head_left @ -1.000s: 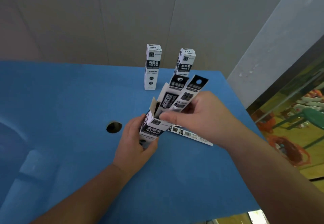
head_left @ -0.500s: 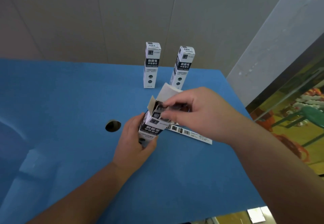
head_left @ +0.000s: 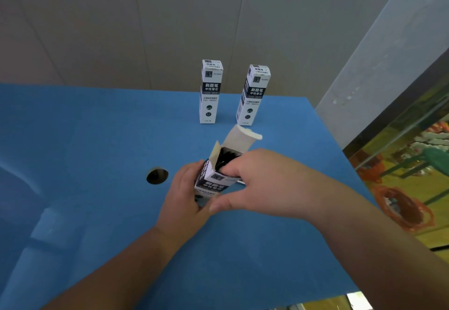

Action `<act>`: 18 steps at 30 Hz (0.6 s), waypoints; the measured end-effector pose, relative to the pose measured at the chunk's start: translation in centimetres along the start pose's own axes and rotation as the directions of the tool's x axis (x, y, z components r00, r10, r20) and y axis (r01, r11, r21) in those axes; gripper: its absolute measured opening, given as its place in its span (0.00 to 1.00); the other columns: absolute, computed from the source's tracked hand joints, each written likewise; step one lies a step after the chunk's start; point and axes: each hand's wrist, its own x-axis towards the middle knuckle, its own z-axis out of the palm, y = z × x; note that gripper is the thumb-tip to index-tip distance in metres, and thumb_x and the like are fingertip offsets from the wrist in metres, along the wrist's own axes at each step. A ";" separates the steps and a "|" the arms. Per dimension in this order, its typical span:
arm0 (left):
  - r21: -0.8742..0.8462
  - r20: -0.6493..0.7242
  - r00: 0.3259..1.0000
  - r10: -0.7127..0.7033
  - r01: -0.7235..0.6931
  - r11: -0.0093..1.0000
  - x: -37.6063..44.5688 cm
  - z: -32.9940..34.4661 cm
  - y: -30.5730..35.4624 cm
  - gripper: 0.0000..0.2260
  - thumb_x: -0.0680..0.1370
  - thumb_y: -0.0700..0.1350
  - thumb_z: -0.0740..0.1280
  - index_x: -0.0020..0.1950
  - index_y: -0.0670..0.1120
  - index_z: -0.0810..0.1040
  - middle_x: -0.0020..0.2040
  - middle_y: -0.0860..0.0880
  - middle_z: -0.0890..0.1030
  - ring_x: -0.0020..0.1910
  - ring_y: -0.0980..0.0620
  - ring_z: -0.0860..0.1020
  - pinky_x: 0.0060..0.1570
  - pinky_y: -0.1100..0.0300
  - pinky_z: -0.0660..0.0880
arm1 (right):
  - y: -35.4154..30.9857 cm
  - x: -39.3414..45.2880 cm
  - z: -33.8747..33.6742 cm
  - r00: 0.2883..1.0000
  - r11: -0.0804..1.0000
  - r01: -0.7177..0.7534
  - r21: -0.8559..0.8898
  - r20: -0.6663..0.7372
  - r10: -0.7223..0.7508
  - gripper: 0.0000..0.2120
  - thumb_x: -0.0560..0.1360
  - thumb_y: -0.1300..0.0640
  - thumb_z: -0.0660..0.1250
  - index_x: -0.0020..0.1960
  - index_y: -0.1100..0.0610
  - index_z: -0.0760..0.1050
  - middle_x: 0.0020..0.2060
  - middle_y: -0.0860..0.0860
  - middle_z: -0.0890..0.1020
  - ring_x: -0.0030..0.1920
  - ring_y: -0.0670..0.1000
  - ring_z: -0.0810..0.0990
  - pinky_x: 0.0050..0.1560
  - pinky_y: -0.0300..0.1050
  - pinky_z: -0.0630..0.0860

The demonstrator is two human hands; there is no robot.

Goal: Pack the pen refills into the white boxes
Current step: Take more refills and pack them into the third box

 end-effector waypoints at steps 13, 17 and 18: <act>0.142 -0.068 0.992 0.106 -0.095 0.985 -0.3 0.1 0.5 0.30 0.77 0.58 0.71 0.73 0.43 0.71 0.63 0.46 0.77 0.61 0.41 0.79 0.59 0.41 0.78 | 0.9 -0.3 -0.4 0.998 0.983 0.014 0.181 -0.068 -0.001 0.10 0.73 0.39 0.70 0.50 0.43 0.77 0.43 0.42 0.84 0.25 0.41 0.79 0.28 0.43 0.78; 0.121 -0.081 0.994 0.076 -0.066 0.990 -0.3 0.1 0.0 0.27 0.75 0.52 0.72 0.71 0.46 0.70 0.61 0.47 0.77 0.57 0.43 0.79 0.54 0.38 0.80 | 1.5 -0.4 -0.5 0.994 0.966 0.021 0.258 -0.105 0.007 0.12 0.72 0.37 0.69 0.50 0.41 0.72 0.44 0.40 0.84 0.26 0.41 0.82 0.35 0.49 0.81; 0.125 -0.079 0.994 0.081 -0.071 0.990 -0.3 0.1 -0.1 0.27 0.76 0.54 0.72 0.71 0.46 0.70 0.60 0.47 0.77 0.57 0.42 0.79 0.54 0.40 0.79 | 1.6 -0.4 -0.3 0.995 0.975 0.027 0.220 -0.095 -0.006 0.12 0.72 0.36 0.68 0.50 0.41 0.73 0.42 0.40 0.83 0.28 0.39 0.81 0.35 0.47 0.81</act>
